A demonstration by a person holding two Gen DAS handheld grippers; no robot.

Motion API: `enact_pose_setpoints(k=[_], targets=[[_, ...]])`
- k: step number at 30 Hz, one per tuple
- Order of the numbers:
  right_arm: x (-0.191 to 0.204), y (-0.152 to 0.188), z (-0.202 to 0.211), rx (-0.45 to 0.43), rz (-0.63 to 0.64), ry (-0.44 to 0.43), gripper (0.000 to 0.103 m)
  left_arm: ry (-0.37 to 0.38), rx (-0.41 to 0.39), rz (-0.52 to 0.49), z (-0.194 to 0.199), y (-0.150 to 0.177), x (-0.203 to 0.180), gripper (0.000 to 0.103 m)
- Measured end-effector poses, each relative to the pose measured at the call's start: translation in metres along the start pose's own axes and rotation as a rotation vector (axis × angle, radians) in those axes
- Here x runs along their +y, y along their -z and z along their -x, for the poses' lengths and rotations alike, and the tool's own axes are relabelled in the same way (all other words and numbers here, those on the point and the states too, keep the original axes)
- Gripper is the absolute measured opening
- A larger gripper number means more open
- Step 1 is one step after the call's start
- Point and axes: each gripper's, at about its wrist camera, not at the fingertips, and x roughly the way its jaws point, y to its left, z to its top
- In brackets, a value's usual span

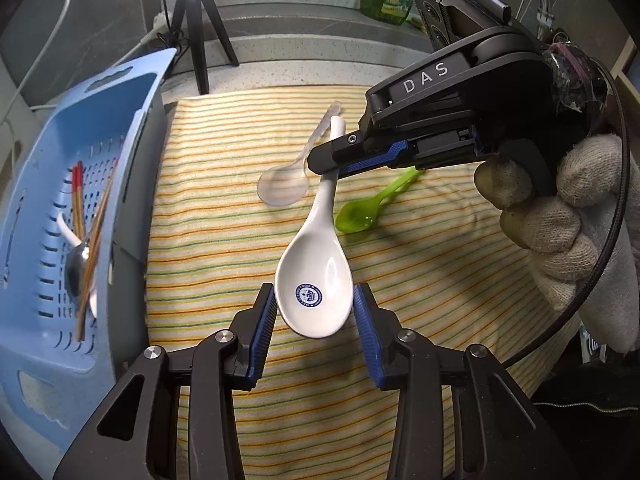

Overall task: Organize utensils
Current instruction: 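Grasp the white ceramic spoon with the left tool and carry it to the basket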

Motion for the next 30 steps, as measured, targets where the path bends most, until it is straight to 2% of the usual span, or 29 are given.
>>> enact_pose_setpoints(k=[7, 14, 25, 30], targets=[[0.029, -0.002, 0.010, -0.026, 0.026, -0.029, 0.011, 0.003, -0.056, 0.018, 0.028, 0.000, 0.011, 0.038], [0.072, -0.005, 0.007, -0.035, 0.084, -0.061, 0.010, -0.015, -0.102, 0.049, 0.054, 0.004, 0.041, 0.038], [0.133, -0.004, -0.035, -0.009, 0.152, -0.080, 0.009, -0.045, -0.133, 0.129, 0.077, 0.014, 0.098, 0.038], [0.153, -0.014, -0.059, -0.004, 0.152, -0.075, 0.009, -0.058, -0.136, 0.151, 0.078, 0.013, 0.123, 0.038]])
